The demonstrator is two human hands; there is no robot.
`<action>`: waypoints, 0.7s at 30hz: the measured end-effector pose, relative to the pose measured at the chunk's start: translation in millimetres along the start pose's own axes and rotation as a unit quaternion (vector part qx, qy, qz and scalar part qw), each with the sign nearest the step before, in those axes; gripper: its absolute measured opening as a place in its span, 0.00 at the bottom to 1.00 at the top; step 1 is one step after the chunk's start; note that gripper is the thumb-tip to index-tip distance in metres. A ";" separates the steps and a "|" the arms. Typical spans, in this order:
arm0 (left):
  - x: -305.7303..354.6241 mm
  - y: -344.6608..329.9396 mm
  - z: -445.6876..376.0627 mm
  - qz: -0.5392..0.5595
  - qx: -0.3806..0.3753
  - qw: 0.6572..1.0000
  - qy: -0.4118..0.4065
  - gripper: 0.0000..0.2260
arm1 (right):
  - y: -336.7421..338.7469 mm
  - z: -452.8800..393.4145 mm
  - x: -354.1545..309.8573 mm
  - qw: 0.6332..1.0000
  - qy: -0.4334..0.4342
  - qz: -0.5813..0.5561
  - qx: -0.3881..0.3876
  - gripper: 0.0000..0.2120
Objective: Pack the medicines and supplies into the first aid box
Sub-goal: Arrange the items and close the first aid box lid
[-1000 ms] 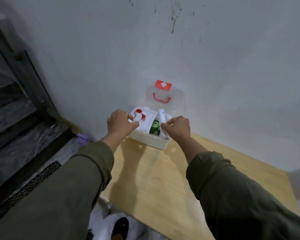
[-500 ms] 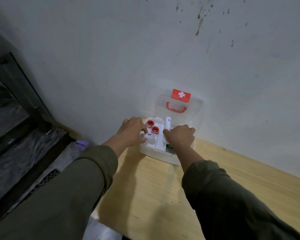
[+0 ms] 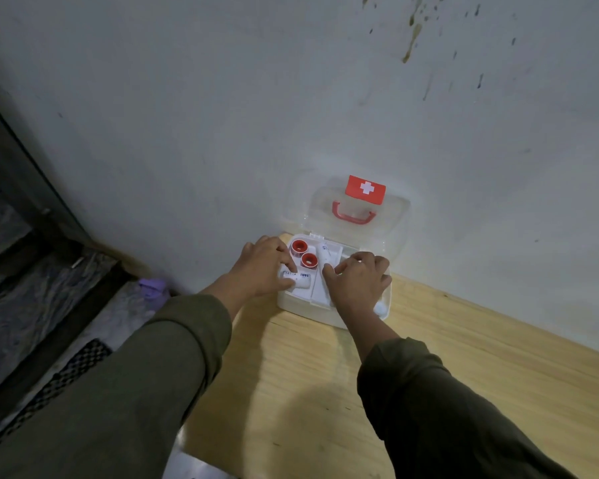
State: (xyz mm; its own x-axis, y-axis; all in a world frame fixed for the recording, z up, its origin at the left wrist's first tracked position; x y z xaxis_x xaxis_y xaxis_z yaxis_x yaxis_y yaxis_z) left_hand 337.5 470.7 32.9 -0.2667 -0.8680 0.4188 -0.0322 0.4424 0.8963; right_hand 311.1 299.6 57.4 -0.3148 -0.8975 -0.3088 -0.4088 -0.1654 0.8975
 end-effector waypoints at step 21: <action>7.0 50.7 -47.2 0.231 0.182 0.952 0.087 0.23 | 74.8 -54.2 0.6 0.978 0.068 -0.028 0.196 0.30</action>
State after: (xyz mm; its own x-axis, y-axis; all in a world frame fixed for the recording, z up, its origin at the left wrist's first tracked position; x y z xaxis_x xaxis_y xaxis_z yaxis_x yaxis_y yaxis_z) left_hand 379.4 476.4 88.2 -0.1715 -0.5728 0.8015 -0.2901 0.8069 0.5146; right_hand 326.8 264.5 141.4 -0.1762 -0.9424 -0.2842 -0.7267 -0.0702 0.6833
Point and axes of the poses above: each hand's wrist, its own z-axis away from the middle knuckle, its own y-axis out of the back of the hand, x = y × z, the point moved 9 cm from there along -z, towards the middle knuckle, and after that the axes turned 13 degrees about x, right-handed, at the moved point
